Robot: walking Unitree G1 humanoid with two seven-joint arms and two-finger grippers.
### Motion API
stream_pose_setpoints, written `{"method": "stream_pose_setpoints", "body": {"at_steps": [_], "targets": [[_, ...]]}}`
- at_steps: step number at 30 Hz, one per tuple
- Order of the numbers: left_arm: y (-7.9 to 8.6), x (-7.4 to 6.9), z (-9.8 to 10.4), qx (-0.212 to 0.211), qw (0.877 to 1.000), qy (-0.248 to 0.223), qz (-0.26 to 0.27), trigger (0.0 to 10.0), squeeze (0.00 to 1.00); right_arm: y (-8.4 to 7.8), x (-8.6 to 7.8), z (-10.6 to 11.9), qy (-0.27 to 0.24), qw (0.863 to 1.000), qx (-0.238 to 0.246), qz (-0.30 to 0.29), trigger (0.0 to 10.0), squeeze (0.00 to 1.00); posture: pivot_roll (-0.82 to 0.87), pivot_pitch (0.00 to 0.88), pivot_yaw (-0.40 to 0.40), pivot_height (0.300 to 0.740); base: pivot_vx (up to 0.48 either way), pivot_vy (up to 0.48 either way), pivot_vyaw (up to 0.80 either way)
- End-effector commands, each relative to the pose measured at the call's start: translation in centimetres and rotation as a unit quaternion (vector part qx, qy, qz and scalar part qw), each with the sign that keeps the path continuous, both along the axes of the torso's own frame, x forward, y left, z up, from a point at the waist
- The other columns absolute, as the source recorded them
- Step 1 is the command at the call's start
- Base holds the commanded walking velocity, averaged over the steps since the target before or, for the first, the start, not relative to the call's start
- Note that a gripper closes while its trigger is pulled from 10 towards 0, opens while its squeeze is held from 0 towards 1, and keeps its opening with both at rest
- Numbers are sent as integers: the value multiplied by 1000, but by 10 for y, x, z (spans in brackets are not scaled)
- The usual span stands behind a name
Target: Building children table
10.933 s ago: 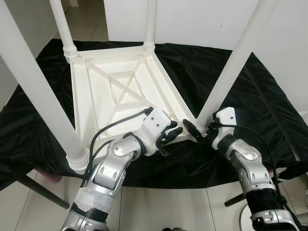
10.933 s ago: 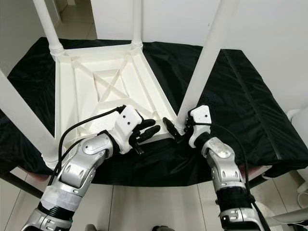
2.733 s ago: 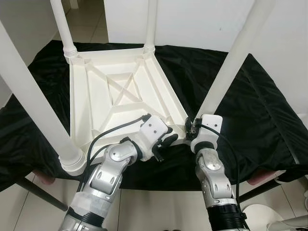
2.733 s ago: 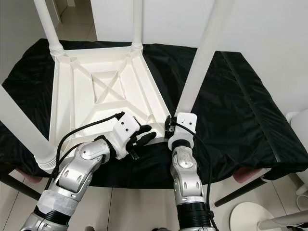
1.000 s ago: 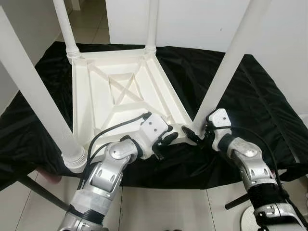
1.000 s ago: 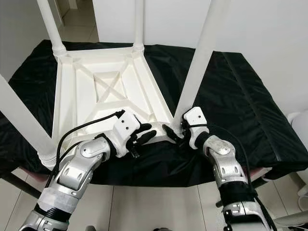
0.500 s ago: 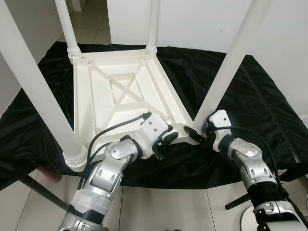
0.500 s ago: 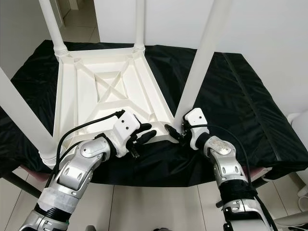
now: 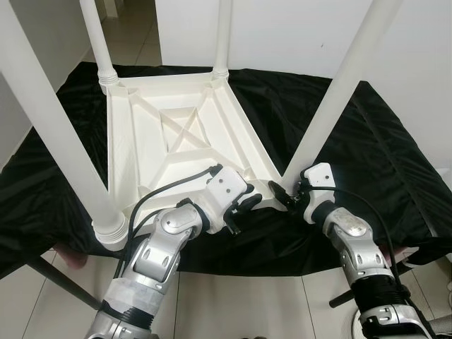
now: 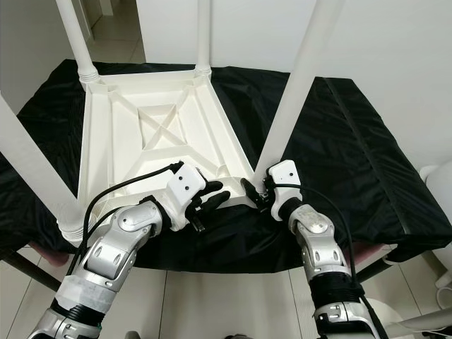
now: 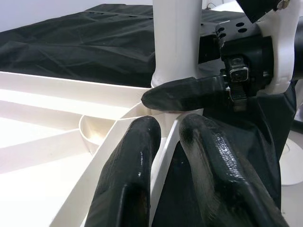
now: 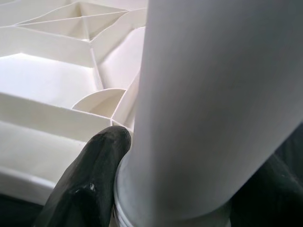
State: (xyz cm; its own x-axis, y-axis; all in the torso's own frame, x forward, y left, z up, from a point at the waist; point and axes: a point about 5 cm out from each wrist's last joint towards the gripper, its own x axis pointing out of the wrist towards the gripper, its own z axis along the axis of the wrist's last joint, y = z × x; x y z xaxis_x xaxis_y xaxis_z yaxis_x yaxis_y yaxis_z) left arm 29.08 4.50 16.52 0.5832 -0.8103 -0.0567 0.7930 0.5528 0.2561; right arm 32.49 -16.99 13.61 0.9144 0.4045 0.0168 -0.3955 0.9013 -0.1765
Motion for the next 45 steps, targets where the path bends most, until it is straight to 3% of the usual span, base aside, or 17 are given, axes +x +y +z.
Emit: {"method": "stream_pose_setpoints", "body": {"at_steps": [1,8,11,16,20,26,31,32,39,45], "targets": [[0,1,-1,-4,1000,-8,29,10000,0,-3,0,6,-12,999,25,-40,10000,0,13,68,-34,740,0,0,0],[0,0,-1,-3,1000,-8,26,10000,0,2,-4,2,-1,992,53,-110,10000,0,15,66,-35,740,0,0,0],[0,0,-1,-2,1000,-9,24,10000,0,9,-9,-4,9,979,77,-188,10000,0,21,64,-40,740,0,0,0],[-1,-1,-1,-2,1000,-9,26,10000,0,23,-15,-7,4,965,88,-249,10000,0,25,60,-48,740,0,0,0],[-1,-1,-2,-2,1000,-9,26,10000,0,27,-16,-6,4,961,93,-260,10000,0,25,59,-50,740,0,0,0],[-3,-3,-3,-5,1000,-6,23,10000,0,49,-19,0,-2,959,113,-261,10000,0,18,56,-52,740,0,0,0],[-4,-2,-4,-3,1000,-7,21,10000,0,45,-21,-3,3,959,109,-262,10000,0,15,51,-52,740,0,0,0],[-4,-2,-4,-2,1000,-7,21,10000,0,44,-22,-3,4,958,109,-265,10000,1000,15,49,-52,740,0,0,0],[-5,-3,-4,-2,1000,-7,18,10000,0,41,-23,-1,-2,971,109,-214,10000,1000,13,45,-52,740,0,0,0],[-4,-3,-4,-2,1000,-7,19,10000,0,26,-24,-6,7,980,84,-181,10000,949,16,43,-54,740,0,0,0]]}}
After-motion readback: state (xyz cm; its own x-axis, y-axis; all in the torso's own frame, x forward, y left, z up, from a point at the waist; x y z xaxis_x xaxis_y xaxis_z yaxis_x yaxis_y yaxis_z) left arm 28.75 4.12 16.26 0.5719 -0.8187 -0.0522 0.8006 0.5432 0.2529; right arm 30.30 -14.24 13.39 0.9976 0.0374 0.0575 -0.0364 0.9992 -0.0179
